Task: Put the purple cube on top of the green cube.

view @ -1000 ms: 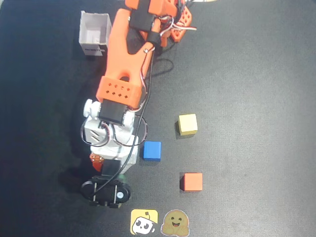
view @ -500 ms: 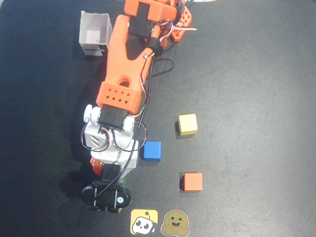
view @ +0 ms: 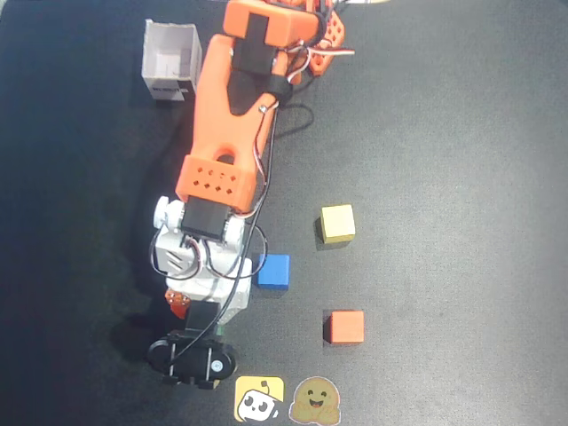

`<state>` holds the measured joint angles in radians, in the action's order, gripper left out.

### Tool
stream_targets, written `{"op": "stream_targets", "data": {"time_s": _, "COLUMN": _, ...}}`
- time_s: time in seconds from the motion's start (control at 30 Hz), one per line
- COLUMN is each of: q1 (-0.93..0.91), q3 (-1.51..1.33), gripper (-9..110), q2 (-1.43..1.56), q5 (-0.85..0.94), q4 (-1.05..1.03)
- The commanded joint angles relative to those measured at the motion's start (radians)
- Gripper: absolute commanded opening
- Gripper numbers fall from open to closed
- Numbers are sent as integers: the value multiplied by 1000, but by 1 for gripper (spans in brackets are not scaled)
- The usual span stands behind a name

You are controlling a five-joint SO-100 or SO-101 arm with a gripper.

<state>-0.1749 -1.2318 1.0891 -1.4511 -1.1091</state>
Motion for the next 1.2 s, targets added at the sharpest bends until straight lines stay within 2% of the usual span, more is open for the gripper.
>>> {"op": "stream_targets", "data": {"time_s": 0.0, "q1": 8, "q3": 52, "gripper": 10, "q2": 3, "q5": -6, "q4": 0}}
{"op": "stream_targets", "data": {"time_s": 1.17, "q1": -3, "q3": 161, "gripper": 11, "q2": -20, "q5": -81, "q4": -84}}
